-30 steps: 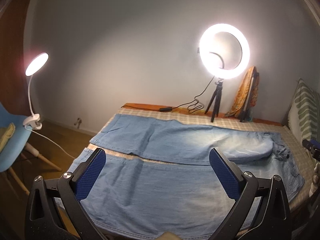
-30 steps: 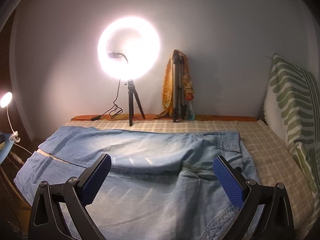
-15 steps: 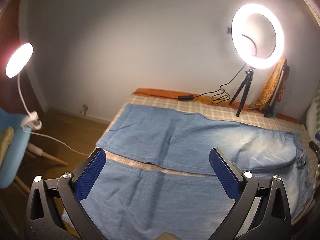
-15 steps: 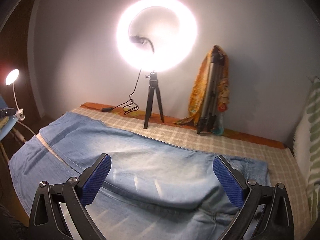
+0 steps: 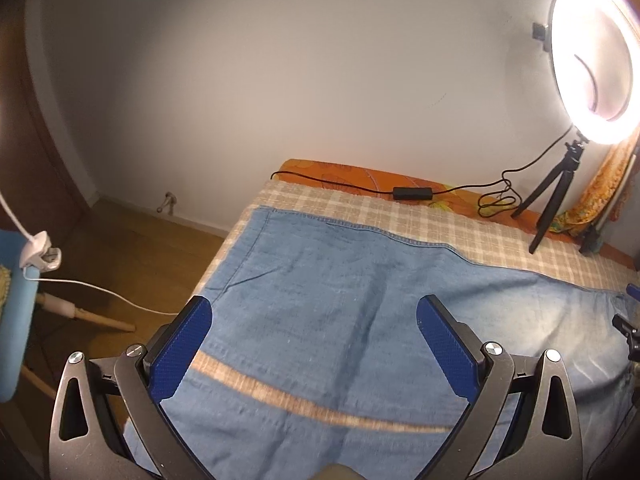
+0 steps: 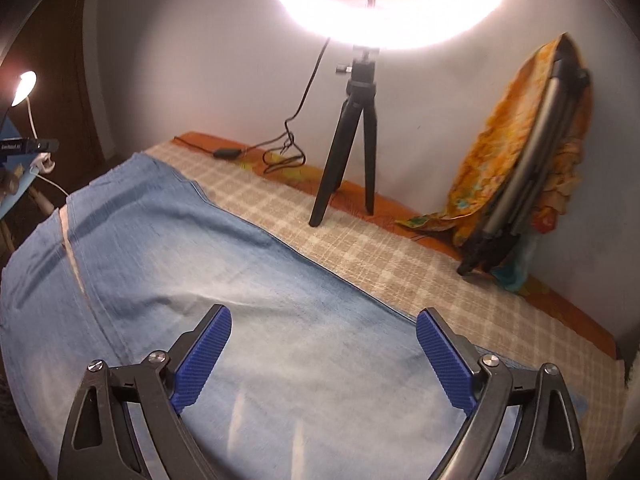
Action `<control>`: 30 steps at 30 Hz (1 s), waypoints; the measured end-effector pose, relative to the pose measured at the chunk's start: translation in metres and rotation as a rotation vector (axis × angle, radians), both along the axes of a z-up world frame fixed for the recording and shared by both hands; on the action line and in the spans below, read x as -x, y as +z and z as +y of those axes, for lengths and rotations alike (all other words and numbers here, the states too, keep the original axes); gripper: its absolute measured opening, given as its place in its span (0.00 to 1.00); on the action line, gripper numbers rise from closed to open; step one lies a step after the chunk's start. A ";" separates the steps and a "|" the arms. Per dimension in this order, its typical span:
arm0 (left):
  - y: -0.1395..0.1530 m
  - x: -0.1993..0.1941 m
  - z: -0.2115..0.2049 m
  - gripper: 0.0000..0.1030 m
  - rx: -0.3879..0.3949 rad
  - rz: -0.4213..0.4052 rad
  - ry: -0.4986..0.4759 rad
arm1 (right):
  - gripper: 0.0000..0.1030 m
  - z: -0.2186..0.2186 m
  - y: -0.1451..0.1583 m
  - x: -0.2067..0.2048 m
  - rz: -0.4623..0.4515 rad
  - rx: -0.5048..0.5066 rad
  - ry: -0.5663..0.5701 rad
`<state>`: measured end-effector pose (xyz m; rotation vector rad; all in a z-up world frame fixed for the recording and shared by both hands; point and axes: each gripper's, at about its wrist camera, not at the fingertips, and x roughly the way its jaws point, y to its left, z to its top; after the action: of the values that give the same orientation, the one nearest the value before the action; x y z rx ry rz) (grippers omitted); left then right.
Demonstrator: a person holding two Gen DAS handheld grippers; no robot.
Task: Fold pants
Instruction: 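Move both tools toward the waistband end of the jeans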
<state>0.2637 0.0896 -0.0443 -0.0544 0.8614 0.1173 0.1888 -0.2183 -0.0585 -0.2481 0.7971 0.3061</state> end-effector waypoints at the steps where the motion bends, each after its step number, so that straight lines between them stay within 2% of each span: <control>1: -0.004 -0.006 0.000 0.98 0.002 0.010 0.006 | 0.89 0.001 -0.006 -0.009 0.013 0.001 0.008; 5: -0.029 -0.040 0.003 0.98 0.011 0.072 0.041 | 0.86 0.000 -0.029 -0.045 0.060 -0.005 0.018; 11: -0.058 -0.072 0.011 0.98 0.051 0.101 0.071 | 0.86 0.009 -0.059 -0.080 0.090 0.026 0.052; 19: -0.099 -0.105 0.015 0.98 0.163 0.157 0.105 | 0.87 0.025 -0.087 -0.106 0.147 0.058 0.105; 23: -0.113 -0.110 0.017 0.98 0.223 0.155 0.119 | 0.86 0.029 -0.093 -0.113 0.167 0.048 0.123; 26: -0.121 -0.114 0.017 0.98 0.226 0.165 0.129 | 0.74 0.029 -0.094 -0.114 0.203 -0.004 0.138; 29: -0.131 -0.118 0.018 0.98 0.220 0.185 0.132 | 0.49 0.030 -0.092 -0.109 0.208 -0.030 0.150; 30: -0.133 -0.119 0.019 0.98 0.222 0.190 0.136 | 0.34 0.032 -0.090 -0.107 0.211 -0.033 0.156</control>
<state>0.3826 0.1081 -0.1774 -0.3139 1.0578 0.1556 0.2955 -0.1867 -0.1486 -0.2498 0.9823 0.4979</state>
